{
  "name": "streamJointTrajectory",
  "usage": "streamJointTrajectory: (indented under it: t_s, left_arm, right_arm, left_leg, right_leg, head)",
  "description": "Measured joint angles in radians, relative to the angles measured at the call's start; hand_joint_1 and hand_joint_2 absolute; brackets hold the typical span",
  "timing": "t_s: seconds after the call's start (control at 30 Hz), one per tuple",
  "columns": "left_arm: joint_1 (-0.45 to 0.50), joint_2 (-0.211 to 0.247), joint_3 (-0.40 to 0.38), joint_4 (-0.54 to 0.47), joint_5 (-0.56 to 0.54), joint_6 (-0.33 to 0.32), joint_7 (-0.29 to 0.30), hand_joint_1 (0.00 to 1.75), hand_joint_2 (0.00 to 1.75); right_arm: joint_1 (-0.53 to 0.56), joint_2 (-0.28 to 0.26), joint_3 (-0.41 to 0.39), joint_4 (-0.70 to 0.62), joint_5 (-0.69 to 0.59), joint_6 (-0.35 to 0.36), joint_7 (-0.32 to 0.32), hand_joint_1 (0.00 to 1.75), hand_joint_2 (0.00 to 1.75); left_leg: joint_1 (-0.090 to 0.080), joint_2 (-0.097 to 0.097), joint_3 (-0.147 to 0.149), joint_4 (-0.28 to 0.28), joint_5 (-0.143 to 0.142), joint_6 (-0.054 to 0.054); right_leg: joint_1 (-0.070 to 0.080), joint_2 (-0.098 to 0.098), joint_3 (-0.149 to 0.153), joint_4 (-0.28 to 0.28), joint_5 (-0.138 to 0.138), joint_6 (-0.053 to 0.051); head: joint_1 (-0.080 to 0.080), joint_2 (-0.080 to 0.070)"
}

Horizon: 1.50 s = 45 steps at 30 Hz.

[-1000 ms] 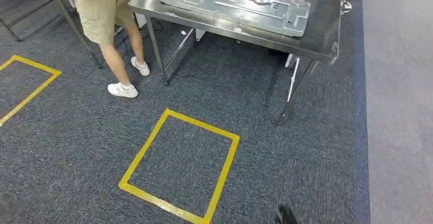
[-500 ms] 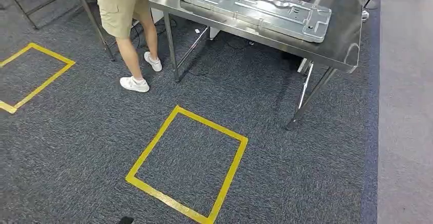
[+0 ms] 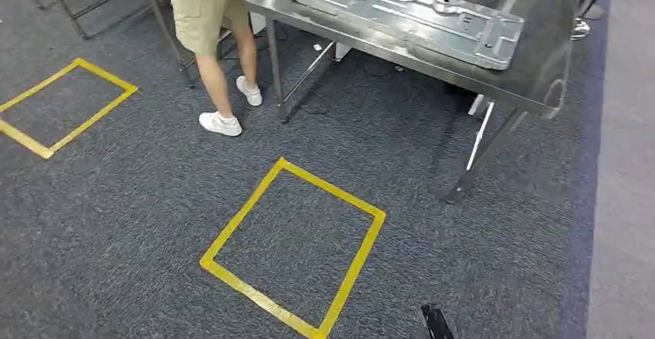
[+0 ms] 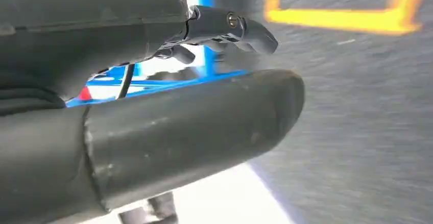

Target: Take the parts from the cabinet and place them on the table.

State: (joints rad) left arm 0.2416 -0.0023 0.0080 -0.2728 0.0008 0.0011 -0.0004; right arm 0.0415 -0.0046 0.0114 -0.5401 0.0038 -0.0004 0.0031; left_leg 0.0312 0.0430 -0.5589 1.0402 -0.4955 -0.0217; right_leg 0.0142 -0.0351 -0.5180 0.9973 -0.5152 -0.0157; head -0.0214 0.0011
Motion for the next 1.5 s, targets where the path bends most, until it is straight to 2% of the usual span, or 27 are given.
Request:
streamJointTrajectory:
  t_s: [0.03, 0.13, 0.17, 0.2, 0.27, 0.33, 0.37, 0.43, 0.47, 0.5, 0.53, 0.63, 0.67, 0.7, 0.73, 0.83, 0.87, 0.9, 0.97, 1.03, 1.07, 1.17, 1.23, 1.33, 1.4, 1.47, 1.5]
  left_arm:
    - [-0.025, 0.0, 0.0, -0.024, 0.0, 0.0, -0.003, 0.0, 0.0]
    - [-0.102, -0.003, 0.0, -0.11, 0.0, 0.0, -0.005, 0.0, 0.0]
    - [-0.13, -0.005, 0.0, -0.14, 0.0, 0.0, -0.005, 0.0, 0.0]
    - [-0.16, -0.005, 0.0, -0.176, 0.0, 0.0, -0.006, 0.0, 0.0]
    - [-0.208, -0.004, 0.0, -0.237, 0.0, 0.0, -0.006, 0.0, 0.0]
    - [-0.237, -0.003, 0.0, -0.283, 0.0, 0.001, -0.006, 0.0, 0.0]
    - [-0.243, -0.003, 0.0, -0.294, 0.0, 0.002, -0.006, 0.0, 0.0]
    - [-0.232, -0.003, 0.0, -0.297, 0.0, 0.002, -0.005, 0.0, 0.0]
    - [-0.216, -0.003, 0.0, -0.294, 0.0, 0.002, -0.004, 0.0, 0.0]
    - [-0.193, -0.018, -0.002, -0.275, 0.0, 0.0, -0.002, 0.0, 0.0]
    - [-0.185, -0.017, -0.002, -0.253, -0.001, 0.002, -0.002, 0.0, 0.0]
    - [-0.109, -0.033, -0.003, -0.176, 0.001, 0.0, 0.002, 0.0, 0.0]
    - [-0.083, -0.033, -0.003, -0.147, 0.001, -0.001, 0.002, 0.0, 0.0]
    - [-0.051, -0.033, -0.003, -0.107, 0.001, 0.0, 0.002, 0.0, 0.0]
    - [-0.028, -0.032, -0.003, -0.077, 0.002, 0.0, 0.002, 0.0, 0.0]
    - [0.033, -0.019, -0.003, 0.006, 0.001, 0.0, 0.003, 0.0, 0.0]
    - [0.045, -0.014, -0.003, 0.022, 0.001, 0.0, 0.003, 0.0, 0.0]
    - [0.052, -0.01, -0.003, 0.03, 0.001, 0.001, 0.003, 0.0, 0.0]
    - [0.036, -0.002, -0.003, 0.027, 0.0, 0.001, 0.001, 0.0, 0.0]
    - [-0.01, 0.0, -0.003, -0.011, 0.0, 0.001, -0.002, 0.0, 0.0]
    - [-0.035, 0.0, -0.003, -0.037, 0.0, 0.001, -0.005, 0.0, 0.0]
    - [-0.116, -0.003, -0.003, -0.122, 0.0, 0.0, -0.005, 0.0, 0.0]
    - [-0.177, -0.003, -0.003, -0.188, 0.0, 0.0, -0.006, 0.0, 0.0]
    - [-0.243, -0.003, -0.002, -0.277, 0.0, 0.0, -0.006, 0.0, 0.0]
    - [-0.253, -0.002, -0.002, -0.303, 0.0, 0.001, -0.006, 0.0, 0.0]
    - [-0.237, -0.002, -0.002, -0.304, 0.0, 0.001, -0.004, 0.0, 0.0]
    - [-0.218, -0.003, -0.002, -0.296, 0.0, 0.001, -0.003, 0.0, 0.0]
  right_arm:
    - [0.027, 0.0, 0.0, 0.026, 0.0, 0.0, 0.001, 0.0, 1.75]
    - [0.1, 0.002, 0.0, 0.12, -0.001, 0.001, 0.001, 0.0, 1.75]
    - [0.128, 0.002, 0.0, 0.148, -0.002, 0.001, 0.001, 0.0, 1.75]
    - [0.158, 0.002, 0.0, 0.185, -0.002, 0.001, 0.001, 0.0, 1.75]
    - [0.205, 0.002, 0.0, 0.25, -0.002, 0.0, 0.001, 0.0, 1.75]
    - [0.238, 0.001, 0.0, 0.298, -0.002, 0.001, 0.001, 0.0, 1.75]
    - [0.249, 0.001, 0.0, 0.311, -0.002, 0.001, 0.001, 0.0, 1.75]
    - [0.251, 0.001, 0.0, 0.312, -0.002, 0.001, 0.001, 0.0, 1.75]
    - [0.237, 0.001, 0.0, 0.299, -0.002, 0.001, 0.0, 0.0, 1.75]
    - [0.221, -0.012, -0.001, 0.286, -0.002, -0.001, 0.0, 0.0, 1.75]
    - [0.198, -0.012, 0.0, 0.271, -0.002, 0.0, -0.001, 0.0, 1.75]
    - [0.122, -0.008, -0.001, 0.182, -0.001, -0.002, -0.003, 0.0, 1.75]
    - [0.09, -0.006, 0.0, 0.147, -0.001, -0.002, -0.003, 0.0, 1.75]
    - [0.062, -0.002, -0.001, 0.107, -0.001, 0.0, -0.003, 0.0, 1.75]
    - [0.041, -0.001, -0.001, 0.073, -0.001, 0.0, -0.003, 0.0, 1.75]
    - [-0.026, 0.0, -0.001, -0.01, -0.001, 0.001, -0.003, 0.0, 1.75]
    - [-0.039, 0.0, -0.001, -0.026, -0.001, 0.001, -0.003, 0.0, 1.75]
    - [-0.046, 0.0, -0.001, -0.033, -0.001, 0.001, -0.003, 0.0, 1.75]
    - [-0.032, 0.001, -0.001, -0.027, -0.001, 0.001, -0.002, 0.0, 1.75]
    - [0.009, -0.001, -0.001, 0.01, -0.001, 0.0, 0.002, 0.0, 1.75]
    - [0.034, -0.001, -0.001, 0.039, -0.001, 0.0, 0.001, 0.0, 1.75]
    - [0.108, 0.003, 0.0, 0.13, -0.001, 0.001, 0.001, 0.0, 1.75]
    - [0.166, 0.004, 0.0, 0.196, -0.001, 0.001, 0.001, 0.0, 1.75]
    - [0.231, 0.002, -0.001, 0.289, -0.001, 0.0, 0.002, 0.0, 1.75]
    - [0.254, 0.002, 0.0, 0.316, -0.001, 0.0, 0.002, 0.0, 1.75]
    - [0.25, 0.001, 0.0, 0.314, -0.001, 0.0, 0.0, 0.0, 1.75]
    - [0.233, 0.001, 0.0, 0.301, -0.001, 0.0, 0.0, 0.0, 1.75]
  left_leg:
    - [-0.001, -0.01, -0.003, -0.001, 0.0, 0.015]
    - [0.0, -0.035, -0.008, 0.003, -0.002, 0.03]
    - [0.003, -0.042, -0.007, 0.001, 0.0, 0.033]
    - [0.004, -0.051, -0.009, 0.001, 0.002, 0.037]
    - [0.004, -0.072, -0.019, 0.001, 0.006, 0.041]
    - [0.003, -0.1, -0.026, 0.001, 0.01, 0.042]
    - [0.001, -0.113, -0.026, 0.001, 0.011, 0.042]
    - [-0.009, -0.136, -0.019, -0.001, 0.011, 0.042]
    - [-0.011, -0.142, -0.013, -0.007, 0.011, 0.043]
    - [0.002, -0.141, -0.012, -0.016, 0.014, 0.043]
    - [0.002, -0.146, -0.012, -0.021, 0.02, 0.035]
    - [0.034, -0.179, -0.013, -0.053, 0.041, 0.008]
    - [0.019, -0.184, 0.002, -0.066, 0.046, 0.009]
    - [0.011, -0.122, -0.005, -0.054, 0.036, 0.011]
    - [0.006, -0.084, -0.028, -0.01, -0.001, 0.011]
    - [0.01, -0.056, -0.125, 0.18, -0.086, -0.006]
    - [0.01, -0.054, -0.131, 0.194, -0.08, -0.012]
    - [0.01, -0.049, -0.111, 0.159, -0.053, -0.017]
    - [0.01, -0.029, -0.022, 0.003, 0.015, -0.023]
    - [0.0, 0.001, -0.01, -0.023, 0.026, -0.007]
    - [-0.001, -0.013, -0.01, -0.02, 0.027, 0.01]
    - [-0.002, -0.036, -0.013, -0.026, 0.028, 0.027]
    - [0.004, -0.053, -0.014, -0.033, 0.036, 0.039]
    - [0.005, -0.088, -0.039, -0.034, 0.05, 0.042]
    - [0.008, -0.112, -0.045, -0.033, 0.055, 0.038]
    - [0.009, -0.131, -0.04, -0.033, 0.055, 0.037]
    - [0.009, -0.135, -0.038, -0.035, 0.056, 0.035]
  right_leg:
    - [0.001, -0.009, -0.001, 0.014, -0.006, 0.0]
    - [-0.003, -0.029, 0.008, 0.019, -0.013, 0.003]
    - [-0.009, -0.018, 0.007, 0.033, -0.029, 0.011]
    - [-0.011, 0.007, -0.01, 0.07, -0.063, 0.018]
    - [-0.017, 0.024, -0.084, 0.221, -0.149, 0.028]
    - [-0.017, 0.025, -0.143, 0.336, -0.179, 0.027]
    - [-0.016, 0.026, -0.141, 0.326, -0.156, 0.022]
    - [-0.008, 0.039, -0.081, 0.186, -0.056, -0.006]
    - [0.004, 0.068, -0.039, 0.085, 0.001, -0.037]
    - [0.017, 0.129, -0.019, 0.03, 0.008, -0.082]
    - [0.012, 0.151, -0.016, 0.025, 0.017, -0.095]
    - [0.027, 0.149, -0.007, 0.002, 0.042, -0.091]
    - [0.023, 0.137, 0.024, -0.062, 0.071, -0.109]
    - [0.015, 0.118, 0.063, -0.121, 0.07, -0.097]
    - [0.012, 0.114, 0.067, -0.137, 0.082, -0.109]
    - [0.009, 0.081, 0.053, -0.112, 0.069, -0.079]
    - [0.007, 0.069, 0.042, -0.092, 0.059, -0.065]
    - [0.005, 0.057, 0.031, -0.072, 0.047, -0.052]
    - [-0.001, 0.027, 0.014, -0.032, 0.024, -0.031]
    - [0.008, -0.006, 0.005, -0.014, 0.004, -0.014]
    - [0.006, -0.014, 0.008, -0.009, 0.003, -0.011]
    - [0.003, -0.037, 0.017, -0.005, -0.002, -0.002]
    - [-0.007, 0.008, -0.003, 0.049, -0.058, 0.012]
    - [-0.018, 0.03, -0.115, 0.278, -0.179, 0.023]
    - [-0.024, 0.031, -0.118, 0.294, -0.156, 0.025]
    - [-0.025, 0.04, -0.039, 0.136, -0.056, 0.018]
    - [-0.025, 0.065, 0.009, 0.032, -0.004, 0.01]
  head:
    - [0.002, 0.0]
    - [0.002, 0.0]
    - [0.002, 0.0]
    - [0.002, 0.0]
    - [0.002, 0.0]
    - [0.002, 0.0]
    - [0.002, 0.0]
    - [0.002, 0.0]
    - [0.003, 0.0]
    - [-0.006, 0.0]
    - [-0.011, 0.0]
    - [-0.008, 0.0]
    - [-0.005, 0.0]
    - [-0.007, 0.0]
    - [-0.007, 0.0]
    - [-0.007, 0.0]
    - [-0.007, 0.0]
    - [-0.007, 0.0]
    - [-0.007, 0.0]
    - [-0.006, 0.0]
    - [-0.007, 0.0]
    - [-0.006, 0.0]
    - [-0.006, 0.0]
    - [-0.006, 0.0]
    - [-0.006, 0.0]
    - [-0.006, 0.0]
    - [-0.006, 0.0]
